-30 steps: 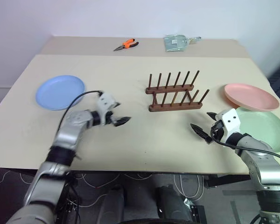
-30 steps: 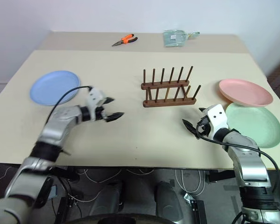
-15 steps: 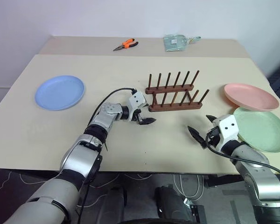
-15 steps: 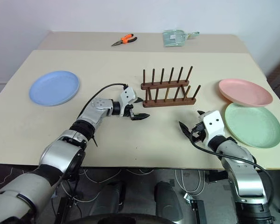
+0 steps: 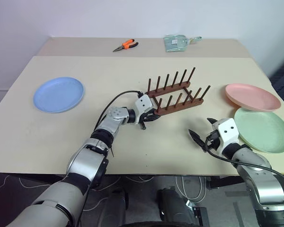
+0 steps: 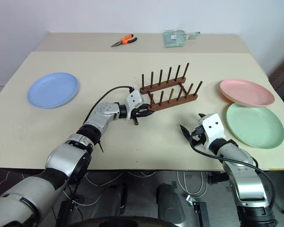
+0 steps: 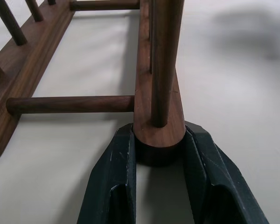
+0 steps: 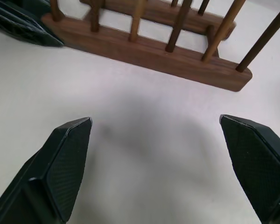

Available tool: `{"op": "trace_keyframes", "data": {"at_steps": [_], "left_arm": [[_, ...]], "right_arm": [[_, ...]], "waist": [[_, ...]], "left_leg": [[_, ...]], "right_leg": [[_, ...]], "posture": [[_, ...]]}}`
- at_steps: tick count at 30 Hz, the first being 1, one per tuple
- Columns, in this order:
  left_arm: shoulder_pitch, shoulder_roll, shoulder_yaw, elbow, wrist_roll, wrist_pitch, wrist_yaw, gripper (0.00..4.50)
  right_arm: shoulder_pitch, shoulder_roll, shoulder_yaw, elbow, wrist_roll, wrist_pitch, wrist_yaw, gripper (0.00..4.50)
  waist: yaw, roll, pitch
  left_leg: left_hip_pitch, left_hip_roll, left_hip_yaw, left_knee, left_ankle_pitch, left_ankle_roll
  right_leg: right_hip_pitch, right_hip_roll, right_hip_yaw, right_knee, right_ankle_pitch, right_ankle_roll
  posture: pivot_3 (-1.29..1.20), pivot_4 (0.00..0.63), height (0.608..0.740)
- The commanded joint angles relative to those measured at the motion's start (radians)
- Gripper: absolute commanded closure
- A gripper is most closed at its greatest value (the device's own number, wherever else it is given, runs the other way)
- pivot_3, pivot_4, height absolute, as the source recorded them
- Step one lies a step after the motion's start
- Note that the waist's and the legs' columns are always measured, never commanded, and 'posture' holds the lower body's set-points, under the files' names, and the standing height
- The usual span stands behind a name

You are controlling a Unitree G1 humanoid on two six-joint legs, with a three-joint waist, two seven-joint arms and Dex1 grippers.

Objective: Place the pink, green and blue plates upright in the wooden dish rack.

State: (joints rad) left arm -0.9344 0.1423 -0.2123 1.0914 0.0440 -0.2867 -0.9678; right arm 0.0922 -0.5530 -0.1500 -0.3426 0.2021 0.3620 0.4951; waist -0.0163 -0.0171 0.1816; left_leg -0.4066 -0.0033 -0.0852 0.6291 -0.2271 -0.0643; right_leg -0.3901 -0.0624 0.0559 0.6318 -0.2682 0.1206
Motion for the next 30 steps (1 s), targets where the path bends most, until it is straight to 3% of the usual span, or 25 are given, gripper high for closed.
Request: {"op": "trace_keyframes", "data": {"at_steps": [1, 8, 14, 17, 19, 22, 24, 26, 28, 30], "left_arm": [[0.031, 0.045, -0.006, -0.067, -0.012, -0.039, -0.136, 3.74], [0.094, 0.159, 0.013, -0.235, -0.085, 0.040, -0.359, 3.74], [0.138, 0.190, 0.018, -0.247, -0.040, 0.083, -0.230, 0.87], [0.200, 0.246, 0.048, -0.342, -0.088, 0.187, -0.247, 0.80], [0.247, 0.284, 0.066, -0.426, -0.120, 0.258, -0.266, 0.80], [0.348, 0.347, 0.073, -0.594, -0.170, 0.345, -0.311, 1.70], [0.400, 0.363, 0.064, -0.688, -0.196, 0.395, -0.327, 2.72], [0.458, 0.338, 0.028, -0.811, -0.197, 0.457, -0.285, 3.74], [0.500, 0.299, -0.010, -0.904, -0.184, 0.506, -0.231, 4.47], [0.516, 0.254, -0.026, -0.938, -0.173, 0.562, -0.164, 4.47]], "right_arm": [[0.008, -0.036, -0.065, -0.003, 0.007, -0.013, 0.016, 0.00], [0.070, -0.098, -0.188, 0.041, 0.008, -0.027, 0.047, 0.00], [0.087, -0.091, -0.186, 0.023, 0.015, -0.023, 0.063, 0.00], [0.089, -0.081, -0.158, -0.006, 0.029, -0.012, 0.081, 0.88], [0.090, -0.077, -0.138, -0.026, 0.033, -0.001, 0.087, 1.82], [0.091, -0.073, -0.091, -0.062, 0.032, 0.019, 0.094, 3.44], [0.086, -0.074, -0.066, -0.066, 0.025, 0.021, 0.097, 4.48], [0.062, -0.069, -0.024, -0.048, 0.004, 0.020, 0.092, 4.50], [0.041, -0.065, 0.016, -0.026, -0.019, 0.028, 0.081, 4.50], [0.022, -0.058, 0.053, -0.004, -0.048, 0.018, 0.070, 4.50]], "waist": [[-0.001, 0.000, 0.000], [0.003, 0.000, 0.000], [0.003, 0.000, 0.000], [-0.004, 0.001, 0.000], [-0.015, 0.001, 0.000], [-0.026, 0.002, -0.001], [-0.025, 0.003, -0.001], [-0.020, 0.003, -0.002], [-0.009, 0.003, -0.002], [0.006, 0.003, -0.002]], "left_leg": [[0.000, 0.000, 0.000, 0.000, 0.000, 0.000], [0.000, 0.000, 0.000, 0.000, 0.000, 0.000], [0.000, 0.000, 0.000, 0.001, 0.000, 0.000], [0.000, 0.000, 0.000, 0.001, 0.000, 0.000], [0.001, 0.001, 0.000, 0.000, 0.000, 0.000], [0.002, 0.002, 0.000, -0.001, 0.000, 0.000], [0.003, 0.002, 0.000, 0.000, 0.000, 0.000], [0.002, 0.002, 0.000, 0.000, 0.000, 0.000], [0.002, 0.001, 0.000, 0.001, 0.000, 0.000], [0.002, 0.001, 0.001, 0.002, 0.000, 0.000]], "right_leg": [[0.000, 0.000, 0.000, 0.000, 0.000, 0.000], [0.000, 0.000, 0.000, 0.000, 0.000, 0.000], [0.000, 0.000, 0.000, 0.000, 0.000, 0.000], [0.000, 0.000, 0.000, 0.001, 0.000, 0.000], [0.000, 0.000, 0.000, 0.002, 0.000, 0.000], [0.000, 0.001, 0.000, 0.003, 0.000, -0.001], [0.001, 0.000, 0.000, 0.003, 0.000, -0.001], [0.001, 0.000, 0.000, 0.003, 0.000, -0.001], [0.002, -0.001, 0.001, 0.002, 0.000, -0.001], [0.002, -0.001, 0.001, 0.001, 0.000, -0.001]], "posture": [[0.00, 0.150, 0.740], [0.00, 0.150, 0.740], [0.00, 0.150, 0.740], [0.00, 0.150, 0.740], [0.00, 0.150, 0.740], [0.00, 0.150, 0.740], [0.00, 0.150, 0.740], [0.00, 0.150, 0.740], [0.00, 0.150, 0.740], [0.00, 0.150, 0.740]]}}
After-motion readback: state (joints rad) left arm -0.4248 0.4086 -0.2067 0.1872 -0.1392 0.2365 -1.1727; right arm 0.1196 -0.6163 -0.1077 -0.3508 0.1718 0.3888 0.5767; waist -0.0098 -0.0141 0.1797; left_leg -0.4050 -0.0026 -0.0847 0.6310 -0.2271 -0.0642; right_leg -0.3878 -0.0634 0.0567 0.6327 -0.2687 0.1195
